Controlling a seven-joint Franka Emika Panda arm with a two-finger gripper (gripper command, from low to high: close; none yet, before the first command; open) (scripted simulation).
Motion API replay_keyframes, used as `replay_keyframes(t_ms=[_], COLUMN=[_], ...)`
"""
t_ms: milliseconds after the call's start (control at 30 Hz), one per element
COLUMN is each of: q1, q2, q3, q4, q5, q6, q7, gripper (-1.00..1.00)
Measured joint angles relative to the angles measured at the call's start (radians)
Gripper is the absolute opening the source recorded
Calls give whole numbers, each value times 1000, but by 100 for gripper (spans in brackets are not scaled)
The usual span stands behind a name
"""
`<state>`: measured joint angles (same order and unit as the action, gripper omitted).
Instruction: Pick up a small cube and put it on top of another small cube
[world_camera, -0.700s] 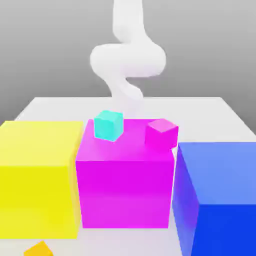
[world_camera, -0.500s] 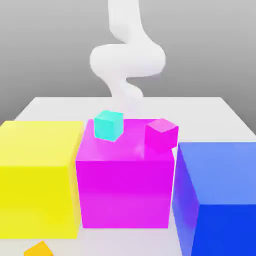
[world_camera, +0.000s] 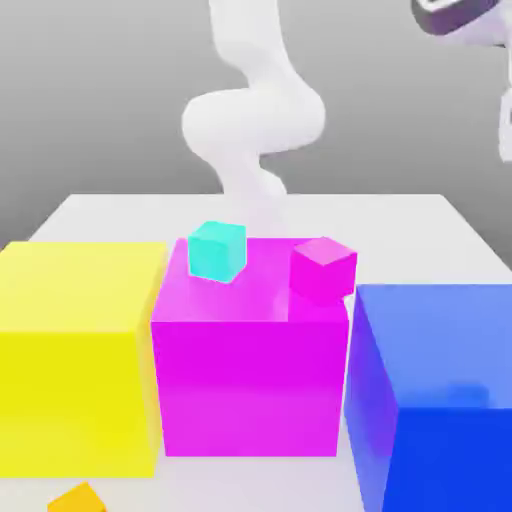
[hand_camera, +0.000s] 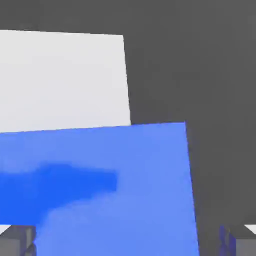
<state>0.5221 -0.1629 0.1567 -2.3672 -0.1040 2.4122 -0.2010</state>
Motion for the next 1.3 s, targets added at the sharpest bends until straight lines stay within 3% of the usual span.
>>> replay_keyframes(t_ms=[333, 767, 933, 967, 1200, 1300], q1=[188, 59, 119, 134, 137, 101], q2=[272, 342, 497, 526, 529, 442], q3=[102, 140, 42, 23, 19, 70], q4=[-36, -228, -208, -202, -201, -220], q5=[-195, -58, -166, -183, -186, -121], q6=[47, 343, 482, 505, 506, 440], q7=[-333, -792, -726, -712, -711, -761], gripper=[0, 0, 0, -100, -100, -100])
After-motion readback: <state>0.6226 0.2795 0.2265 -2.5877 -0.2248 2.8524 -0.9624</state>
